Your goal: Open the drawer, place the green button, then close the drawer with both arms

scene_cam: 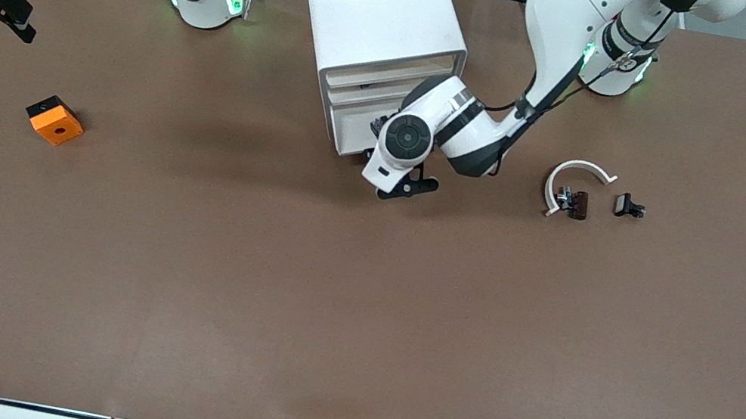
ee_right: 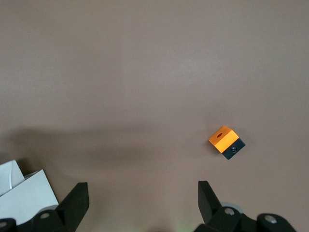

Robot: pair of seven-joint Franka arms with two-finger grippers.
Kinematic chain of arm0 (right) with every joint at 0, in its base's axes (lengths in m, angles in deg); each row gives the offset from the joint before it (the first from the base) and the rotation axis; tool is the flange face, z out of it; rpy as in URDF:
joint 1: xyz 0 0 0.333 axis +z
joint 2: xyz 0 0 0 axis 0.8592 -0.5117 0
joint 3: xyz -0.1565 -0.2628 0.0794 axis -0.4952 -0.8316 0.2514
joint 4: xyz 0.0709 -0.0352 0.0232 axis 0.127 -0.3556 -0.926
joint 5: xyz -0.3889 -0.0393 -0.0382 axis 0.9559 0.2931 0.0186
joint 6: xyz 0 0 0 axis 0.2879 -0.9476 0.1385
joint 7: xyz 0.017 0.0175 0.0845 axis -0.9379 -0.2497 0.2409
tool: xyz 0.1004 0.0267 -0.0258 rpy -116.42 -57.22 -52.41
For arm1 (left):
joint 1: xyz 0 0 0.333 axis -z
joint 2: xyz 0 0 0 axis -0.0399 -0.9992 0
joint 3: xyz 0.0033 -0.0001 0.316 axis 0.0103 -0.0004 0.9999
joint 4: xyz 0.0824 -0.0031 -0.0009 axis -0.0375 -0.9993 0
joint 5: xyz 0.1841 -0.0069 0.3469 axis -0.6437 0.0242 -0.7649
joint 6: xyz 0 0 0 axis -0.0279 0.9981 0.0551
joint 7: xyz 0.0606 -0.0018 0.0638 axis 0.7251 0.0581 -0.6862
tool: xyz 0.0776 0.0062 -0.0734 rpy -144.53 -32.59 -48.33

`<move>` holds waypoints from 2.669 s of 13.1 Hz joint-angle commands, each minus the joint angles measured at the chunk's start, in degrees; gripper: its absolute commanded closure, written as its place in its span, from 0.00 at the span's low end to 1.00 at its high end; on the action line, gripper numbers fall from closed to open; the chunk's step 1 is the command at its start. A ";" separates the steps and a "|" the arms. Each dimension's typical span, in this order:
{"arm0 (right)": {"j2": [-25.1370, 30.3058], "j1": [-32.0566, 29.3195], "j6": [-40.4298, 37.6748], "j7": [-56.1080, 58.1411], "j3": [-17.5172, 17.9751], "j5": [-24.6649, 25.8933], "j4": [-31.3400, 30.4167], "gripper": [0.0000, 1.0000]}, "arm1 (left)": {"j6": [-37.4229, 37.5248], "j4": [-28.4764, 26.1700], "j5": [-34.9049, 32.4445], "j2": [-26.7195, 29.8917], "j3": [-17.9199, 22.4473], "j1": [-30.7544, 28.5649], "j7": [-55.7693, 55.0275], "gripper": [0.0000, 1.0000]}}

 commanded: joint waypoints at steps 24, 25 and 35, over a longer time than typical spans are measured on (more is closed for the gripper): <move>-3.44 -3.08 -1.30 1.06 1.11 0.42 5.22 0.00 | 14.58 13.04 -17.80 12.65 1.64 -24.29 -2.50 0.00; -3.44 -2.99 -1.30 1.06 1.11 0.42 5.22 0.00 | 16.24 13.04 -17.80 14.23 1.64 -25.78 1.35 0.00; -3.44 -2.99 -1.30 1.06 1.11 0.59 5.49 0.00 | 26.53 10.94 -17.71 31.71 2.34 -35.91 34.22 0.00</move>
